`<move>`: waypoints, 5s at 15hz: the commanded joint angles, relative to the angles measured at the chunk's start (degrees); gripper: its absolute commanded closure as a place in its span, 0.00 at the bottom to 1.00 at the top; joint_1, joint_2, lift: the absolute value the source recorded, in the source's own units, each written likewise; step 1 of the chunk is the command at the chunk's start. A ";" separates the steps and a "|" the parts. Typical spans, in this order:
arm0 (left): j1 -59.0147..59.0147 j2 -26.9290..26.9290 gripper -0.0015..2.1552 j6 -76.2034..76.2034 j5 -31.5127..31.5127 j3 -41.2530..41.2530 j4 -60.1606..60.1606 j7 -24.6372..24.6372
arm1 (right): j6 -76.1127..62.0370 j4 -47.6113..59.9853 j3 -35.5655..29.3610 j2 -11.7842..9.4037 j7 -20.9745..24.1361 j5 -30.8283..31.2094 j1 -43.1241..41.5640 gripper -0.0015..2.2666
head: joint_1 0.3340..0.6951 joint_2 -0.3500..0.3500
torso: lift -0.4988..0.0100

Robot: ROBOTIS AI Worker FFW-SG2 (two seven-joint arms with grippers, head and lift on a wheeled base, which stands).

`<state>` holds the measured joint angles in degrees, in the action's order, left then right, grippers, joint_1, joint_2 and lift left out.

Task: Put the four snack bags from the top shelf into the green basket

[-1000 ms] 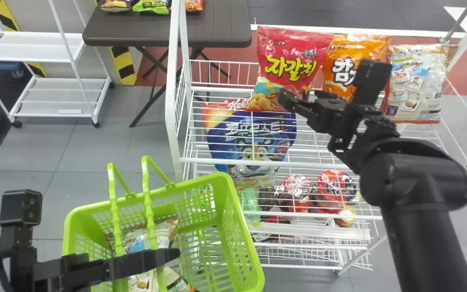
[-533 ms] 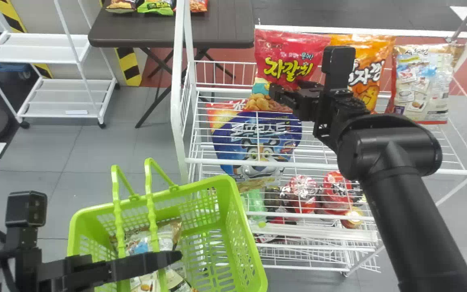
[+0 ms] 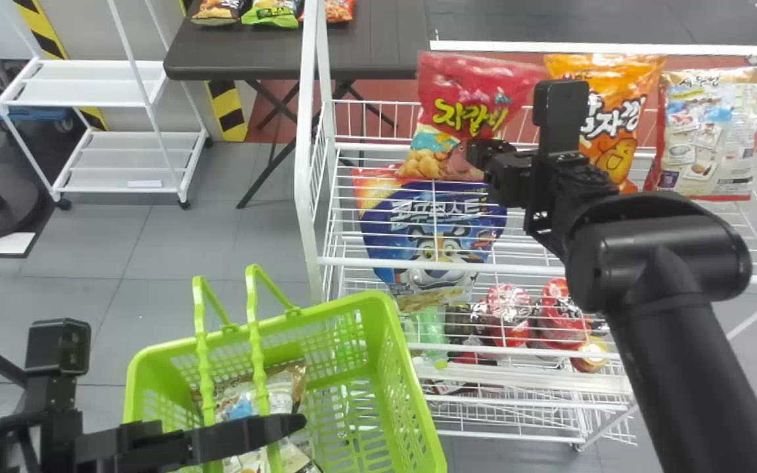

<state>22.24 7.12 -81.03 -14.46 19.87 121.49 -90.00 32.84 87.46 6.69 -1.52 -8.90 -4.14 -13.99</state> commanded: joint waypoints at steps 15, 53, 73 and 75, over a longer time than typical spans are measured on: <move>0.79 -0.26 1.00 0.39 -0.57 0.61 0.59 -0.57 | 26.01 57.74 2.19 -0.94 -5.78 -14.84 45.37 1.00 | 1.00 0.73 | 0.98; 1.84 -0.70 1.00 2.85 -0.92 3.86 -3.01 -0.57 | -5.63 -16.18 -14.60 -3.23 -2.35 2.04 -10.35 0.28 | 1.00 0.23 | 0.98; 2.55 -0.88 1.00 3.38 -2.68 4.83 -2.66 -0.57 | 35.50 61.08 -14.78 -2.79 1.08 -29.52 32.80 1.00 | 1.00 0.48 | 0.98; 2.46 -0.97 1.00 3.20 -2.68 4.13 -2.40 -0.57 | 38.32 63.54 -11.00 -2.79 1.25 -32.59 35.35 1.00 | 1.00 0.59 | 0.98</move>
<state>24.75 6.22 -77.71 -17.14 24.45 118.94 -90.00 69.17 149.22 -6.88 -4.33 -7.68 -34.60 19.61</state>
